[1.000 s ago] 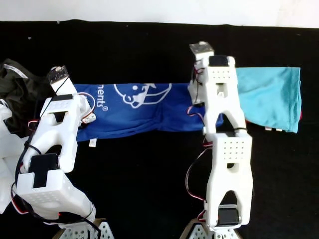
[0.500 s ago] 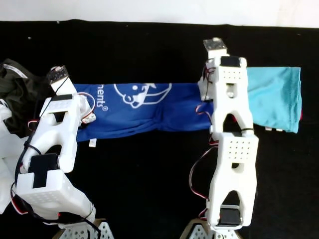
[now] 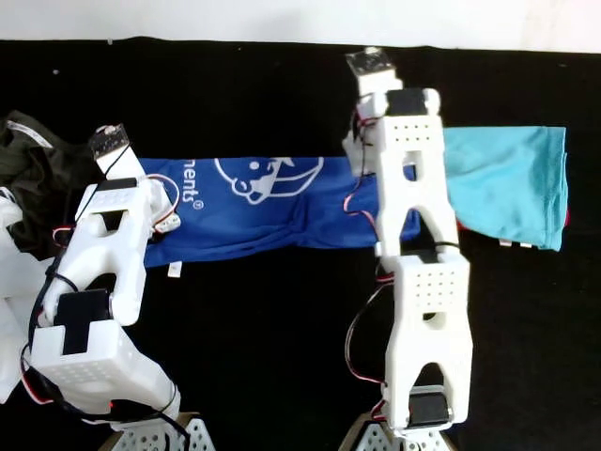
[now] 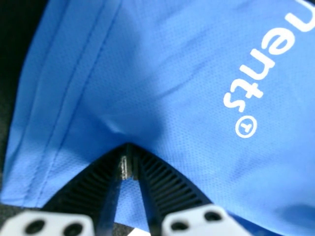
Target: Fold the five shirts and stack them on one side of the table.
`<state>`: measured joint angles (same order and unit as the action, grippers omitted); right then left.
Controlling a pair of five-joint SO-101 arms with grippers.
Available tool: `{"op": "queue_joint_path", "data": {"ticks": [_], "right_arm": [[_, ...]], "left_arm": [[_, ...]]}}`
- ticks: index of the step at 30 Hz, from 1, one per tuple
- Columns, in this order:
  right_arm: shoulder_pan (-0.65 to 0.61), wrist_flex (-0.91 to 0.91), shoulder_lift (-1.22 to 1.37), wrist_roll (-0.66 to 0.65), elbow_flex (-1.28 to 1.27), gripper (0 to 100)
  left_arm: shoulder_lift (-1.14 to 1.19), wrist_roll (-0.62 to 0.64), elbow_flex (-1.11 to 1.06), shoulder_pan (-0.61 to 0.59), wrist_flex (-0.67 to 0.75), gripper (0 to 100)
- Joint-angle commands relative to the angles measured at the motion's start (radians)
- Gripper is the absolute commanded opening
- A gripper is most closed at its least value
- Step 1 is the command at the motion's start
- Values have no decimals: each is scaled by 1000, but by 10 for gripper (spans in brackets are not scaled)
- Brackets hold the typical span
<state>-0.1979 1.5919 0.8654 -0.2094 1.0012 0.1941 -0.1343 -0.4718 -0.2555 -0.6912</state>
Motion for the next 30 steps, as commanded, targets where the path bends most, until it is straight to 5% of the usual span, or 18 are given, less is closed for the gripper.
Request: {"op": "queue_joint_path", "data": {"ticks": [1,12,16,24,30], "right_arm": [[12,-27,56,-3,45,5],[85,-88,97,0,62,5],[84,-28,62,97,134,5],[-39,174,51,117,367,5],[-150,174,44,117,259,5]], "left_arm": [[5,0,22,10,3,9],[5,0,22,10,3,9],[5,0,22,12,3,9],[5,0,22,12,3,9],[5,0,22,12,3,9]]}}
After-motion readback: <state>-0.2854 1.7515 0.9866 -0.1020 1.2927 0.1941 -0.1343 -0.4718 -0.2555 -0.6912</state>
